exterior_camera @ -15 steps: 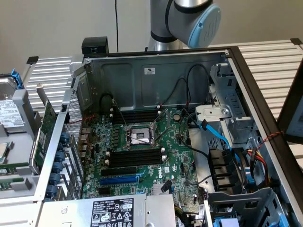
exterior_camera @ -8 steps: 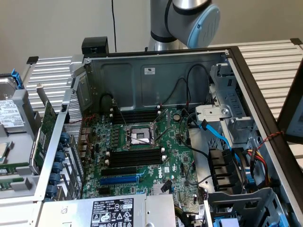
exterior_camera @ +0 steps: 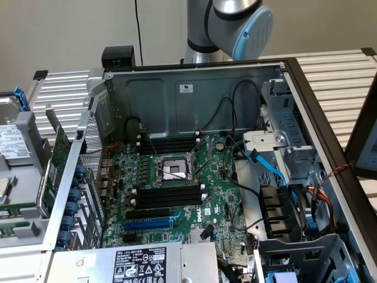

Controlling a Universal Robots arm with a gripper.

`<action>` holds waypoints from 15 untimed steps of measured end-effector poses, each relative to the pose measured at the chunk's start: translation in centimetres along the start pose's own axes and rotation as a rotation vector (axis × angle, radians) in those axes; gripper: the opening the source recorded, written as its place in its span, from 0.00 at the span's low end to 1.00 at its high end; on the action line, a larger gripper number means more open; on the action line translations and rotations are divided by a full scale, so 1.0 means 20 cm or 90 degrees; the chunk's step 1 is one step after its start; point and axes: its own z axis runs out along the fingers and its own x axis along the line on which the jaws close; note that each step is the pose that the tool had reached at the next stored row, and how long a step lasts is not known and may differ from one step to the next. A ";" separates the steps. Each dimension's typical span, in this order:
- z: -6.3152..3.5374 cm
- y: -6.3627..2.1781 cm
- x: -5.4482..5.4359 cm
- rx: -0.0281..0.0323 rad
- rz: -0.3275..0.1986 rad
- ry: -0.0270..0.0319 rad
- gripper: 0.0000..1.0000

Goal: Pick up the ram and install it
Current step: 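Reach for the ram, then pick up the ram and move it above insertion slot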

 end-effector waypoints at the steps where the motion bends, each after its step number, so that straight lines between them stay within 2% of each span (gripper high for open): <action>1: 0.001 -0.001 0.01 0.0000 0.000 0.0002 0.10; 7: 0.004 -0.004 0.05 0.0001 0.000 0.0011 0.10; 15: 0.004 -0.004 0.06 0.0000 -0.008 0.0021 0.10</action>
